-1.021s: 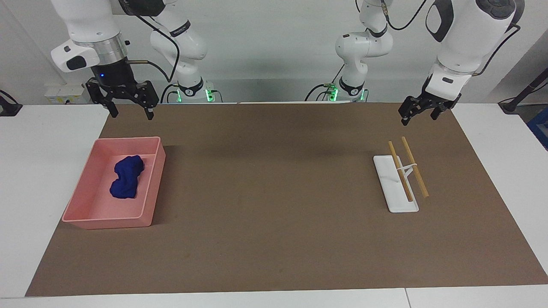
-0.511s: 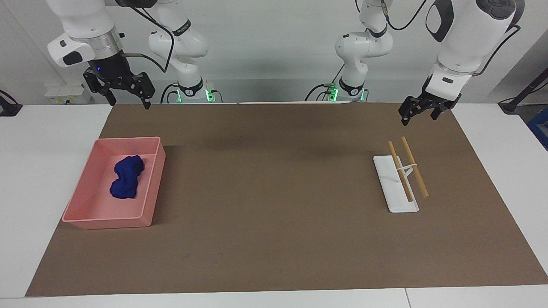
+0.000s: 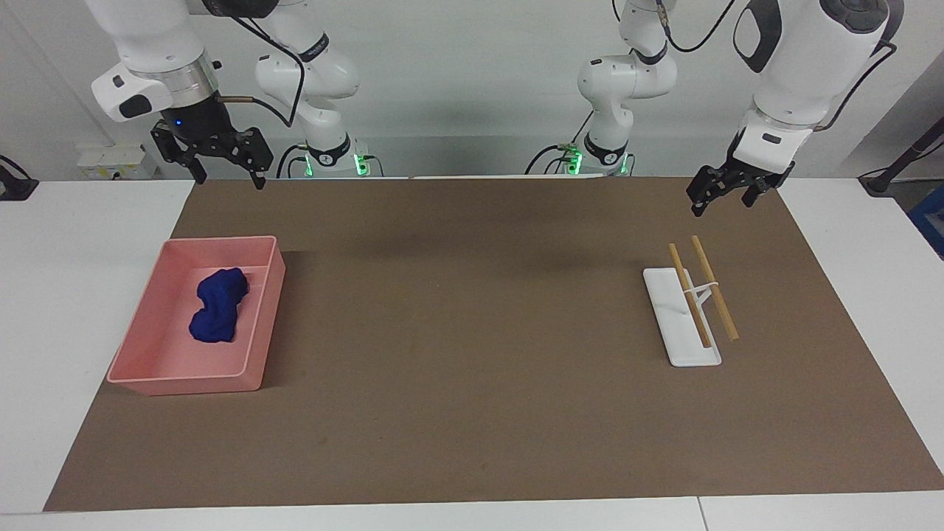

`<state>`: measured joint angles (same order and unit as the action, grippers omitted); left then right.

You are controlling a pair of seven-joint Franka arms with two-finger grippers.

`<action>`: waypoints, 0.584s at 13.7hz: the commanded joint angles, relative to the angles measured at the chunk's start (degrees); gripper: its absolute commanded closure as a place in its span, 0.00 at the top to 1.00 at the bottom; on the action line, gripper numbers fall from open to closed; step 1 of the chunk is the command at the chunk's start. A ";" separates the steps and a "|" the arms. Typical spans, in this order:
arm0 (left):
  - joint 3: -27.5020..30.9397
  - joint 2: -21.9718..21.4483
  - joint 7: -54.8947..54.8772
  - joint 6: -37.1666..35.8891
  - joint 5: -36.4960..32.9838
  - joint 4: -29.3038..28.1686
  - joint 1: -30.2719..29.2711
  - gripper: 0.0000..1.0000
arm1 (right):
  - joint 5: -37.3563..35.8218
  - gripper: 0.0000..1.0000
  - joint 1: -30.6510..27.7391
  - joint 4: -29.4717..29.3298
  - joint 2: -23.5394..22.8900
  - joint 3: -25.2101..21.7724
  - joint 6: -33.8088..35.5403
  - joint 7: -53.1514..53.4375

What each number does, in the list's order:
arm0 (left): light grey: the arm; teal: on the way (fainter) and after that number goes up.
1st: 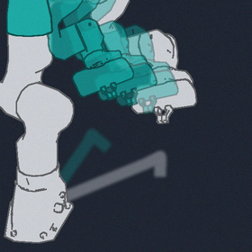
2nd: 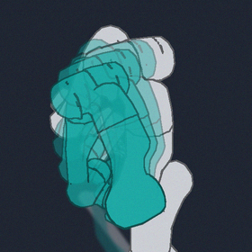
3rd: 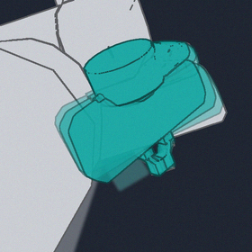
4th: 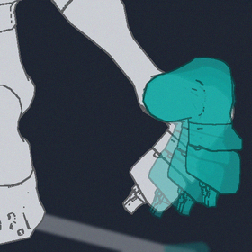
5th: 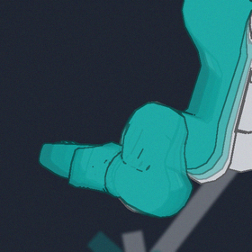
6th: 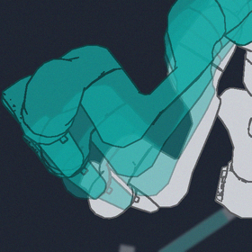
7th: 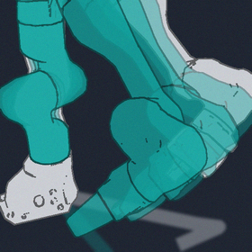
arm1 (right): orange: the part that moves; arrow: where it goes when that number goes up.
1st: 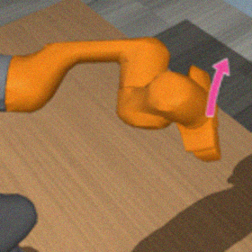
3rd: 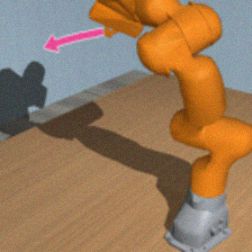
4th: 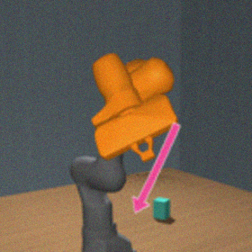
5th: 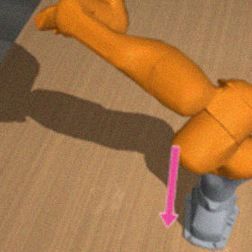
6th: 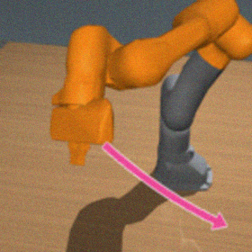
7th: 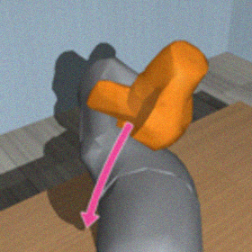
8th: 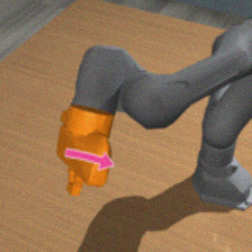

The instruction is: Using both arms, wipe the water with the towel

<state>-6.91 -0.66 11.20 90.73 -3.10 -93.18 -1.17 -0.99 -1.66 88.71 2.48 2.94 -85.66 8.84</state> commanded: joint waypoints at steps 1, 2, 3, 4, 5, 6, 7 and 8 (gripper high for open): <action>-0.12 -1.02 0.13 1.46 0.64 -0.78 0.37 1.00 | 1.69 1.00 -0.09 0.68 0.59 -0.56 -0.04 0.92; -0.47 -1.01 -0.04 3.20 0.03 -0.52 0.47 1.00 | 1.34 1.00 -0.36 0.50 0.24 -0.56 -0.12 0.83; -0.47 -1.19 0.05 4.35 0.11 -0.43 0.81 1.00 | 0.90 0.99 -0.36 -0.20 -0.63 -0.65 -0.12 0.83; -0.30 -1.36 0.05 4.36 0.72 -0.17 0.38 1.00 | 0.73 0.99 -0.36 -1.68 -1.77 -0.65 -0.21 0.92; -0.29 -1.36 0.13 4.19 0.90 0.36 0.20 1.00 | 0.38 0.99 -0.45 -2.92 -3.00 -0.65 -0.21 0.92; -0.12 -1.36 0.13 4.01 1.60 0.89 0.20 1.00 | 0.46 0.99 -0.45 -3.71 -3.88 -0.74 -0.65 0.92; -0.03 -1.36 0.13 4.01 2.31 1.15 0.20 1.00 | 0.46 0.99 -0.45 -3.37 -3.98 -0.83 -1.69 1.00; 0.06 -1.36 0.13 4.10 3.10 1.15 0.12 1.00 | 0.37 0.98 -0.45 -2.93 -4.07 -0.83 -1.97 1.09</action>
<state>-7.30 -1.39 11.22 94.47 -1.72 -92.09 -1.03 -0.71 -1.87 87.10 -0.20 2.19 -87.00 8.84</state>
